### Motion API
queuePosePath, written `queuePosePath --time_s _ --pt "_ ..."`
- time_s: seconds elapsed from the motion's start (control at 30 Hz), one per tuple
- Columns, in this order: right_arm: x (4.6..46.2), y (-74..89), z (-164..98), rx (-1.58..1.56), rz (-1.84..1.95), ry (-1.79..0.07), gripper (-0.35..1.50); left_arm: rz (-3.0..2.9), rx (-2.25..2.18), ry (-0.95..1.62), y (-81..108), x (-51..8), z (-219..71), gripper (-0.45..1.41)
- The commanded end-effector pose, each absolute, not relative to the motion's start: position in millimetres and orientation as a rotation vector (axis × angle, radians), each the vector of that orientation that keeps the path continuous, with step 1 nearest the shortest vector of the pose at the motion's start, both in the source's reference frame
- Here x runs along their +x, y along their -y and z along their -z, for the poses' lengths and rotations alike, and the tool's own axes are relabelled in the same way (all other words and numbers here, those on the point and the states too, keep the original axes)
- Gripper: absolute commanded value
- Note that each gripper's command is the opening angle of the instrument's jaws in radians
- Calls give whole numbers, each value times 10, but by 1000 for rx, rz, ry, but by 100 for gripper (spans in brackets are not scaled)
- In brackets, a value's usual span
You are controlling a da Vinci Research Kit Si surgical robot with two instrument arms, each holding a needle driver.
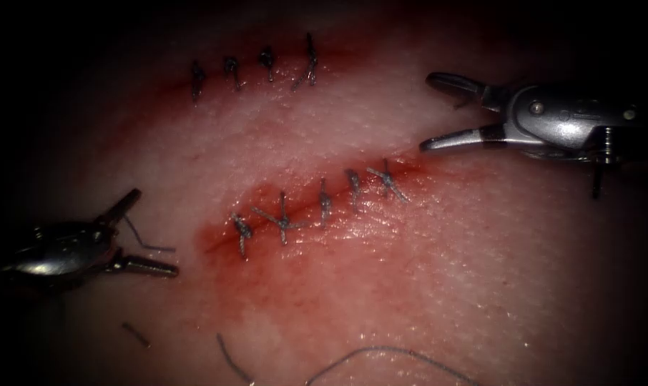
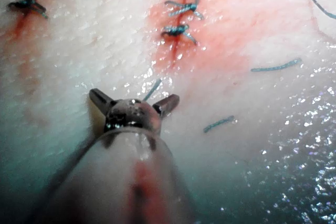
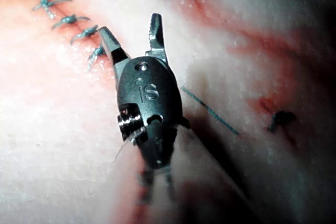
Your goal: Wound Closure
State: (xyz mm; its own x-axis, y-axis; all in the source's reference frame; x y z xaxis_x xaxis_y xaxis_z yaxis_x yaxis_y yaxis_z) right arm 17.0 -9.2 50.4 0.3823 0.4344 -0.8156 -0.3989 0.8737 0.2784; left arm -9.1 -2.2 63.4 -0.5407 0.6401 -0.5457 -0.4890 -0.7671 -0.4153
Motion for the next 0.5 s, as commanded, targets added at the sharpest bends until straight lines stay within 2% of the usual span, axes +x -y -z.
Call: queuePosePath --time_s 0.03,0.37,0.43,0.47,0.5 --pt "177 97 -509 43 -528 -1055 148 -2307 -892 311 32 -88 -634 115" --pt "177 97 -508 52 -523 -1048 148 -2307 -801 243 9 -39 -594 116" --pt "177 98 -508 54 -522 -1045 148 -2284 -846 171 -8 -40 -576 106" --pt "177 98 -508 54 -522 -1045 148 -2273 -878 139 -14 -42 -571 88" --pt "177 98 -508 54 -522 -1045 148 -2273 -878 139 -14 -42 -571 88"
